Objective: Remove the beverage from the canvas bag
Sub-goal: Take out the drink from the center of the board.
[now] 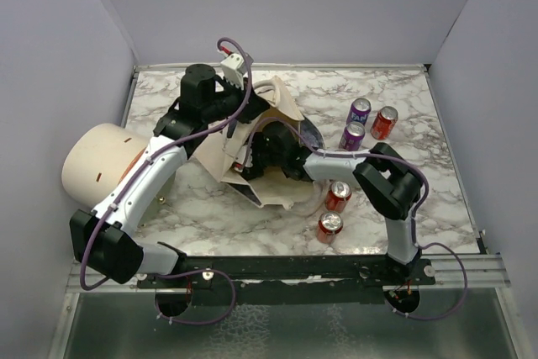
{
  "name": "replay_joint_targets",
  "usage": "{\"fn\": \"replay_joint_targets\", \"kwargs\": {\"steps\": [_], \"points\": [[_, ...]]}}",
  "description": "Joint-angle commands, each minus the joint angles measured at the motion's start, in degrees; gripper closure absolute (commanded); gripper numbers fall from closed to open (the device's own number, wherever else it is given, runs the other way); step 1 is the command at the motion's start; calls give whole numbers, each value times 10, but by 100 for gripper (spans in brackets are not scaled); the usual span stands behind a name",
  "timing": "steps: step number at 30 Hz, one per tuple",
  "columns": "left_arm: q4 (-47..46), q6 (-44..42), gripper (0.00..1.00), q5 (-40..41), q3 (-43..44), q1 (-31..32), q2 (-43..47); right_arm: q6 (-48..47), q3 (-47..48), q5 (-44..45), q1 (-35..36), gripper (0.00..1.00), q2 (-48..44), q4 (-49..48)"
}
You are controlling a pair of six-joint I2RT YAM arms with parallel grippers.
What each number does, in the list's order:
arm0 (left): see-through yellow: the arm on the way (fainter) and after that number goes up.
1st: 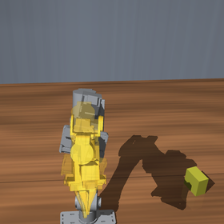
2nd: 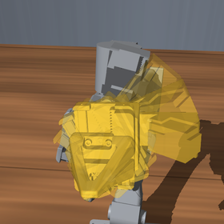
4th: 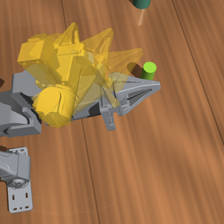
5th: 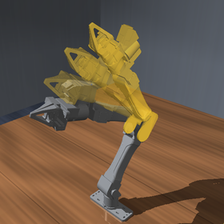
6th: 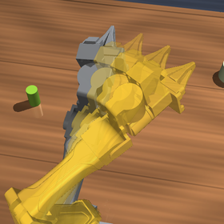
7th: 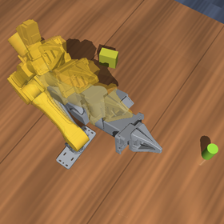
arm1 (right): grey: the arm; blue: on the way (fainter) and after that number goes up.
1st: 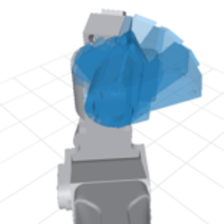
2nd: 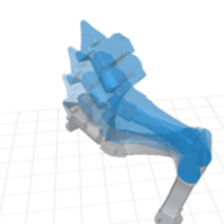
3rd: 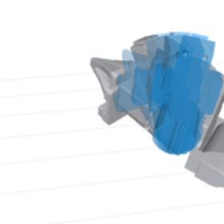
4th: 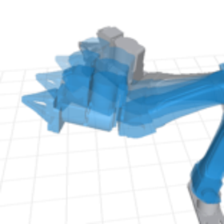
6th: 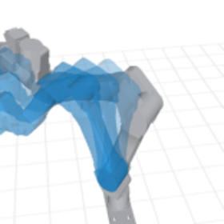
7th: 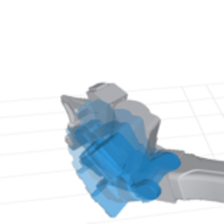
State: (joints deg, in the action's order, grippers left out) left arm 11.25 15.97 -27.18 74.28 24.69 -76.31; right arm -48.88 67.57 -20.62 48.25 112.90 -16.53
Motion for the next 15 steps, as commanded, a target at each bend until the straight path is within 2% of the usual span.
{"fn": "replay_joint_targets", "kwargs": {"steps": [1,4,10,15], "points": [[-45,2,100,-98,24,32,13,-58,30,-5,-4,19,36,-4],[-23,-12,100,-101,30,44,6,-110,40,-5,-1,16,50,-1],[-6,-15,100,-126,65,59,-8,-119,91,40,2,13,98,-14],[27,-26,100,-124,84,68,-5,-124,127,71,1,14,140,2]]}}
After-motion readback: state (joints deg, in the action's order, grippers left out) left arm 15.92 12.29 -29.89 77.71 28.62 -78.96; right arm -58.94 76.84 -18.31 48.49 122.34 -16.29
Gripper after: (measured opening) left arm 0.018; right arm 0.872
